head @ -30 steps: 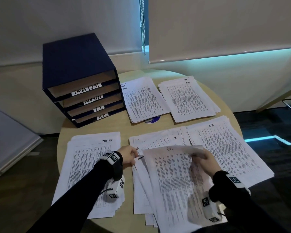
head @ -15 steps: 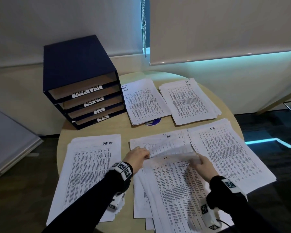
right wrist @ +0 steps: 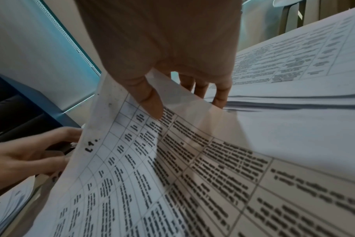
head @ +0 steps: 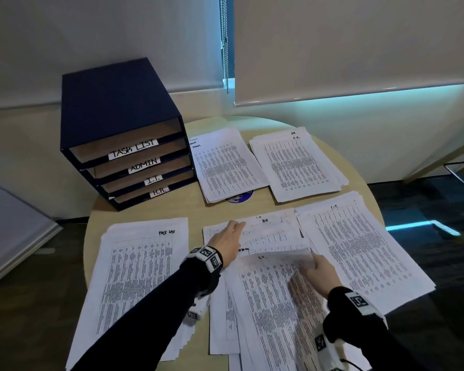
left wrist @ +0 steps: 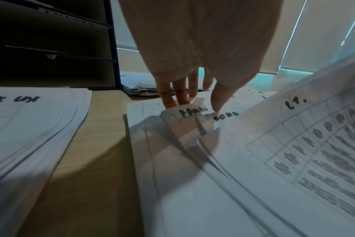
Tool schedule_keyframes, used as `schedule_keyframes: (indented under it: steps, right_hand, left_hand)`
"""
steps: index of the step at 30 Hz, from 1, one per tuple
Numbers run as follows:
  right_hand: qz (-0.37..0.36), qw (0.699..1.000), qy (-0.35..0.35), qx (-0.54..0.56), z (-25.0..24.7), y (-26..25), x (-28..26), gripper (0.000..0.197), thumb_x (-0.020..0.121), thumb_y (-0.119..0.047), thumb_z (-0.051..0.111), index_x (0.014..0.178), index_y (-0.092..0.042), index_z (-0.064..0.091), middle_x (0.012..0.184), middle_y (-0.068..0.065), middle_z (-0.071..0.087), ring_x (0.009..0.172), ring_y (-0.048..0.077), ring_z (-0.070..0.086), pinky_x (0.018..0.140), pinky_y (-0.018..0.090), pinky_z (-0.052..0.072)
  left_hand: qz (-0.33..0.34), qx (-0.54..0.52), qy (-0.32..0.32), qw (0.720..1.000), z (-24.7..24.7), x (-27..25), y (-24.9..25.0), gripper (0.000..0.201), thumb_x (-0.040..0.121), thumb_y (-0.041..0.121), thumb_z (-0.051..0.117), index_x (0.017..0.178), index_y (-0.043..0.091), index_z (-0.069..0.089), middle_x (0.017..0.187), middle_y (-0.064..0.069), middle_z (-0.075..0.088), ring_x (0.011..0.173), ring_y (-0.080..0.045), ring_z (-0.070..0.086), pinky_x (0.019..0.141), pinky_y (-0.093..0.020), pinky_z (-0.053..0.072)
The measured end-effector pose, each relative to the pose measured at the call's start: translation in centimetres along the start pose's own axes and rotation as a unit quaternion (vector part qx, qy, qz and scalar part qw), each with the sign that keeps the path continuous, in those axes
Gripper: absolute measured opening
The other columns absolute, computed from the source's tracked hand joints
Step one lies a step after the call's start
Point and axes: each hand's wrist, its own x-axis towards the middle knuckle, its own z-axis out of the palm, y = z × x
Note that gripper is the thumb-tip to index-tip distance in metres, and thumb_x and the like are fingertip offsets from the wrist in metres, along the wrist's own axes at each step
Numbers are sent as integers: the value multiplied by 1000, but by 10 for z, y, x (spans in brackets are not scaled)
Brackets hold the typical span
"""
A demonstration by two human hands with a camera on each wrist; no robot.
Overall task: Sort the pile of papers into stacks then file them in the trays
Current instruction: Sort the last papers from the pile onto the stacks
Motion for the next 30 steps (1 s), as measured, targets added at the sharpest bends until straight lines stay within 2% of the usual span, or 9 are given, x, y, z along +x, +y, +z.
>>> schedule_keyframes:
  steps: [5, 8, 11, 16, 20, 23, 25, 27, 30]
  right_hand:
    - [-7, 1000, -5, -2, 2, 3, 5, 13, 91, -10, 52, 100, -4, 61, 102, 14, 62, 91, 27, 60, 85, 40, 51]
    - [-3, 1000, -11, -2, 2, 5, 6, 15, 90, -11, 54, 103, -9, 61, 104, 13, 61, 93, 26, 60, 88, 42, 51]
    - [-3, 1000, -13, -9, 1, 5, 5, 18, 89, -11, 55, 106, -10, 60, 105, 12, 59, 95, 27, 59, 88, 41, 50]
    - [1, 1000, -14, -8, 1, 4, 7, 17, 90, -12, 53, 106, -10, 60, 105, 13, 59, 93, 27, 60, 87, 42, 52]
    - [-3, 1000, -10, -22, 2, 3, 7, 19, 91, -13, 52, 109, -9, 58, 107, 13, 56, 97, 28, 57, 86, 36, 48]
    - [-16, 999, -10, -27, 3, 0, 8, 16, 90, -11, 50, 102, -8, 60, 102, 13, 58, 91, 28, 58, 81, 35, 49]
    - [-18, 999, -11, -31, 4, 0, 9, 15, 90, -11, 49, 101, -8, 60, 100, 13, 59, 91, 28, 58, 81, 36, 48]
    - [-15, 999, -7, -34, 4, 0, 10, 16, 90, -12, 49, 100, -7, 60, 100, 13, 59, 91, 28, 57, 81, 36, 48]
    - [-12, 999, -6, -37, 5, 0, 10, 15, 90, -13, 49, 97, -6, 59, 97, 12, 59, 90, 28, 56, 82, 39, 49]
  left_hand:
    - [2, 84, 72, 994, 9, 4, -2, 44, 93, 22, 51, 135, 22, 42, 125, -2, 39, 112, -21, 39, 97, -35, 37]
    - [1, 102, 81, 992, 18, 6, -5, 40, 91, 22, 54, 130, 22, 47, 147, -6, 27, 136, -25, 24, 115, -43, 22]
    - [-6, 77, 52, 996, 21, 8, -6, 39, 94, 19, 49, 132, 17, 44, 156, -8, 17, 144, -24, 17, 119, -45, 13]
    - [9, 70, 107, 992, 13, 5, -4, 25, 97, 26, 42, 119, 18, 53, 130, -3, 38, 120, -22, 37, 111, -39, 26]
    - [81, 29, 167, 982, -2, -2, 6, 24, 102, 24, 36, 109, 14, 57, 108, 1, 42, 101, -17, 43, 113, -34, 27]
    - [121, -14, 149, 981, -5, -7, 13, 22, 103, 23, 35, 112, 16, 54, 106, 3, 44, 95, -14, 49, 95, -31, 45]
    - [88, -75, 142, 983, -5, -5, 13, 20, 102, 23, 39, 117, 20, 52, 106, 5, 48, 85, -14, 56, 79, -33, 51]
    - [11, -171, 146, 974, -10, 3, 12, 22, 97, 21, 52, 119, 23, 52, 98, 6, 57, 82, -15, 60, 76, -32, 52]
    - [-96, -274, 134, 948, -18, 19, 8, 16, 88, 25, 67, 103, 23, 64, 83, 7, 61, 75, -14, 60, 68, -27, 53]
